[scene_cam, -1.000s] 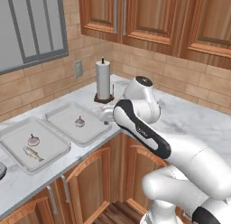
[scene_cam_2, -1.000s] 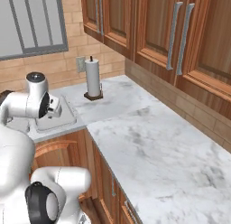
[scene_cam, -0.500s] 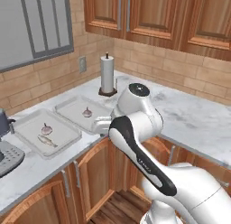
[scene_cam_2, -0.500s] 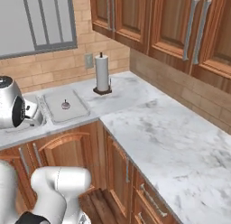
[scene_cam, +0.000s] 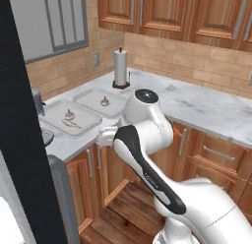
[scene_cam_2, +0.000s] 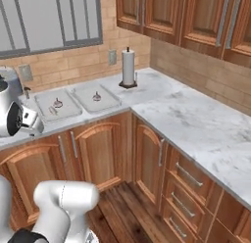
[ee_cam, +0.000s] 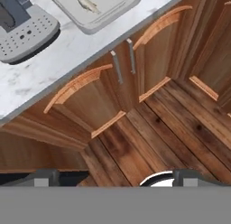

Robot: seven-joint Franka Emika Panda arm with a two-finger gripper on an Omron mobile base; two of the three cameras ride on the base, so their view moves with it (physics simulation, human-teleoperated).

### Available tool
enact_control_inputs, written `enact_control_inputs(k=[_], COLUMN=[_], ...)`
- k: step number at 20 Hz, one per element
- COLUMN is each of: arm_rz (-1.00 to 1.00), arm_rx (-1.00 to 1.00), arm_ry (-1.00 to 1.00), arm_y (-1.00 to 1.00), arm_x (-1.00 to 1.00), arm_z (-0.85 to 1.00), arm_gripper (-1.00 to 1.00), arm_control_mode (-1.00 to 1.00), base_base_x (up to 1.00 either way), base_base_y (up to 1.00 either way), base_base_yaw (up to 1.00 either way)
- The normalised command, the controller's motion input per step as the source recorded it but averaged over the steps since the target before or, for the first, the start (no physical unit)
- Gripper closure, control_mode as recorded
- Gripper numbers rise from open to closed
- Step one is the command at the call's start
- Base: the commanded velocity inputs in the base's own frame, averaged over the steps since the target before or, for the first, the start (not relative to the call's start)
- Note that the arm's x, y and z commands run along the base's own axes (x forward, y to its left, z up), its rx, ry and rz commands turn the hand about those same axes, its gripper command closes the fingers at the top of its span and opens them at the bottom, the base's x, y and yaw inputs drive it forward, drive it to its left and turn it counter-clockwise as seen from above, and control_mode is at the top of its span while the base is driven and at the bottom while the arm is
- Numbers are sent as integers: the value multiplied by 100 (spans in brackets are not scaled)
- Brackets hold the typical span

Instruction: Place one garlic and one fish in each tupperware on the nearby counter, to pack two identical lunches.

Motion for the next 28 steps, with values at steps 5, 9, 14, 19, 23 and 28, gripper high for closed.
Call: enact_control_inputs(k=[5, 9, 14, 19, 23, 28], arm_rz=[0, 0, 0, 0, 0, 0], arm_rx=[0, 0, 0, 0, 0, 0], arm_ry=[0, 0, 0, 0, 0, 0], arm_y=[0, 0, 0, 0, 0, 0], arm_x=[0, 0, 0, 0, 0, 0], arm_z=[0, 0, 0, 0, 0, 0], arm_gripper=[-100, -100, -100, -100, -100, -100], arm_control_mode=[100, 100, 100, 100, 100, 100], base_base_x=[-100, -100, -100, -100, -100, -81], base_base_y=[-25, -14, -5, 23, 91, 99], base_base_yaw=[19, 33, 23, 2, 1, 41])
